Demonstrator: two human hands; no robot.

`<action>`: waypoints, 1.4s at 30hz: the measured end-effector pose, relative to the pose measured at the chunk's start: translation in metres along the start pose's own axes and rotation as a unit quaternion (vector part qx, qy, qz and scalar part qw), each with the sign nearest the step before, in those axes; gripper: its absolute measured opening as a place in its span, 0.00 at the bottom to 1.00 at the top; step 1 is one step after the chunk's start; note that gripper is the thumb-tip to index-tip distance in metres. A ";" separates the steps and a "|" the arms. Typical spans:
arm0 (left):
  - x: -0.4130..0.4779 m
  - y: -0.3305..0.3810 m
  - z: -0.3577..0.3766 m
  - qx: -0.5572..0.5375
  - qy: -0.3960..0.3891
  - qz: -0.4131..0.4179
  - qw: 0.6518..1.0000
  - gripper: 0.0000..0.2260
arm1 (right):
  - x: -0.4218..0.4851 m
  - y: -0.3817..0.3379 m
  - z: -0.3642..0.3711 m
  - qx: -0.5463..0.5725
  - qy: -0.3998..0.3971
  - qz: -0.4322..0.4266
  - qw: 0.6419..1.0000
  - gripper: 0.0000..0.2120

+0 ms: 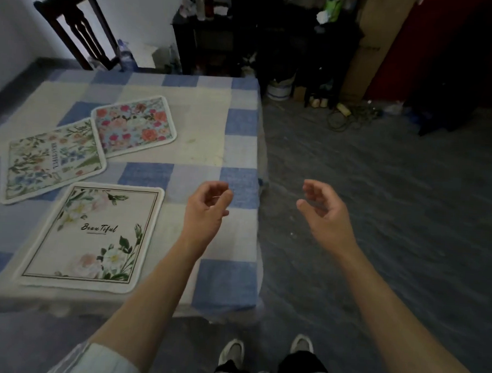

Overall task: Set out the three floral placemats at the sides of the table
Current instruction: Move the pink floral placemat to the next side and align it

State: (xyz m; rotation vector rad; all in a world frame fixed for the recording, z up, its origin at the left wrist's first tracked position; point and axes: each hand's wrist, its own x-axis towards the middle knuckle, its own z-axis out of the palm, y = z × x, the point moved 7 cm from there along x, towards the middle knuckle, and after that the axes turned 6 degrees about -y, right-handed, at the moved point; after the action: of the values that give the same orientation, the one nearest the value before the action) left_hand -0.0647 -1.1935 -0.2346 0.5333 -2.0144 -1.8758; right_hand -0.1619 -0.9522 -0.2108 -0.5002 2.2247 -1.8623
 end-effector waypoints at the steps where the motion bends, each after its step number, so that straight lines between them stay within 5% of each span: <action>1: 0.005 0.002 0.004 0.004 0.003 0.002 1.000 0.05 | 0.008 0.003 -0.005 0.011 -0.011 0.000 1.000 0.17; 17: 0.036 0.029 0.143 0.049 0.177 -0.009 0.983 0.10 | 0.126 0.037 -0.129 0.088 -0.143 -0.012 0.986 0.17; 33: 0.160 0.005 0.100 -0.033 0.317 -0.032 0.947 0.07 | 0.310 0.026 -0.059 -0.048 -0.249 -0.056 0.966 0.18; 42: 0.214 0.009 0.078 -0.001 0.355 -0.053 0.933 0.08 | 0.386 0.048 0.009 -0.018 -0.330 -0.043 0.943 0.17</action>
State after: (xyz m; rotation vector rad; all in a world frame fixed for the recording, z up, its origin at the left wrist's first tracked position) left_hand -0.2900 -1.2295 -0.2329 1.1438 -1.5122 -1.4311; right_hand -0.5218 -1.0991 -0.2344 -1.0593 1.7961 -1.3955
